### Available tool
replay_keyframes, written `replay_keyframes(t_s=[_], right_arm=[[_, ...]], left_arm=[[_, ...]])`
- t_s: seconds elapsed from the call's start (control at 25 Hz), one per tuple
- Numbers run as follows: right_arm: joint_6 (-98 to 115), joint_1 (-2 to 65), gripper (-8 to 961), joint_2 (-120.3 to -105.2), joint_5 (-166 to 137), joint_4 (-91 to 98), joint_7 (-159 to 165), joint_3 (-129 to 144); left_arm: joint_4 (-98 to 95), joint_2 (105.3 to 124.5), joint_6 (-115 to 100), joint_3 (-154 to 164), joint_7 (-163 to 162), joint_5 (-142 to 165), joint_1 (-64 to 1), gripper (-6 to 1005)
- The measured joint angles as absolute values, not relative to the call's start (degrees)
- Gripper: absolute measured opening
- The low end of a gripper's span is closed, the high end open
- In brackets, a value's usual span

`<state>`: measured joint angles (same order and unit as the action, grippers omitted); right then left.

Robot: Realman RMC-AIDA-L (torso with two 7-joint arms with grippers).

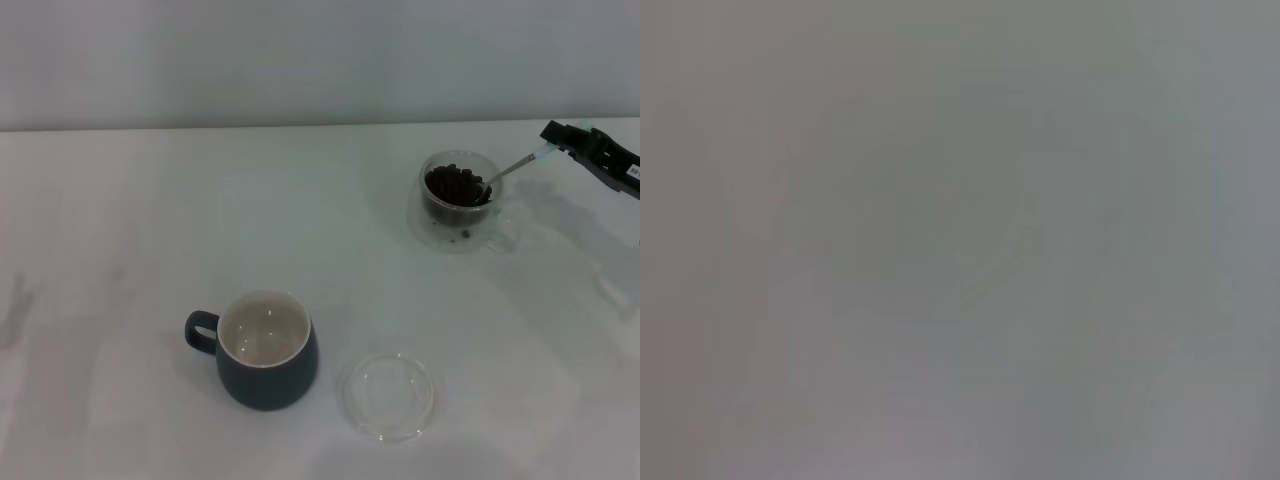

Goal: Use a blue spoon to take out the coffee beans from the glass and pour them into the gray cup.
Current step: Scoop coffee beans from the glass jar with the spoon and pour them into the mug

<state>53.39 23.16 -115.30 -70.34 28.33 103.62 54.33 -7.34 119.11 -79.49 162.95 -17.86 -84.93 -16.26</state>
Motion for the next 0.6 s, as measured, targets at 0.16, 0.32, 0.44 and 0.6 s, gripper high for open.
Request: replay_keyframes(t_s=[0.16, 0.32, 0.44, 0.6], right_arm=[[53.7, 23.1, 146, -115.25, -67.8, 26.6, 103.6, 54.3], [53.8, 23.1, 146, -115.22, -65.5, 25.6, 103.6, 54.6], [54.1, 23.3, 146, -115.22, -64.1, 24.4, 103.6, 54.5], [54.5, 23.4, 146, -115.22, -61.8, 22.9, 103.6, 54.3]], left_arm=[[-7.2, 119.17, -79.5, 162.9, -17.8, -84.5, -16.3, 892], [-6.9, 119.18, -79.5, 162.9, -17.8, -84.4, -16.3, 892], [-6.5, 119.18, -79.4, 162.9, -17.8, -84.4, -16.3, 892], [-6.4, 119.18, -79.3, 163.0, -17.8, -84.4, -16.3, 892]])
